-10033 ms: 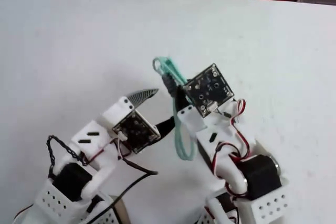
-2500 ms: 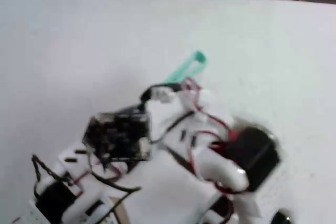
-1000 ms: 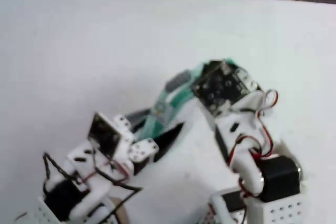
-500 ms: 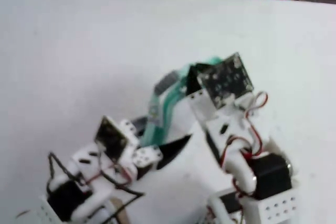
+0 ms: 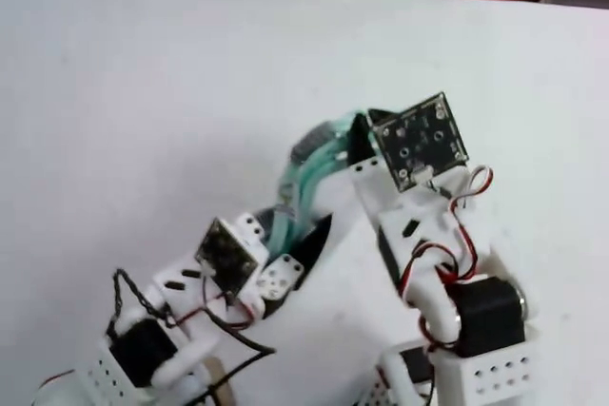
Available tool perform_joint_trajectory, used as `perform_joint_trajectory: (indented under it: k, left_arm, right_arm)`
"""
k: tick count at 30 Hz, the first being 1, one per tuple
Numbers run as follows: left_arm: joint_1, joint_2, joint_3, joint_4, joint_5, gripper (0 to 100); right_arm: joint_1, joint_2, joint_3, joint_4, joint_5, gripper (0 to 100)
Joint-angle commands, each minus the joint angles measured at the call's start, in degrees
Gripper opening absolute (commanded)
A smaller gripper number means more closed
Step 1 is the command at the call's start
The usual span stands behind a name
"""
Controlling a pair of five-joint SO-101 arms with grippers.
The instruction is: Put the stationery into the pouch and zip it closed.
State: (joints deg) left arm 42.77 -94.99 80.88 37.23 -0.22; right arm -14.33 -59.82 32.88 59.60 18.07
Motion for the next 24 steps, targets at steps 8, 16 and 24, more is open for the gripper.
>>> perform_joint_trajectory:
  k: [8, 16, 24]
  left_arm:
    - [0.75, -0.22, -0.09, 0.18, -0.62, 2]
    - [0.75, -0.22, -0.09, 0.09, -0.62, 2]
    - [0.75, -0.22, -0.09, 0.09, -0.62, 2]
  right_arm:
    - [9.71, 1.10, 4.48, -4.44, 0.18, 1.9]
    - [18.07, 0.92, 7.82, -8.40, 0.18, 1.9]
    - [24.31, 1.10, 8.18, -9.71, 0.18, 1.9]
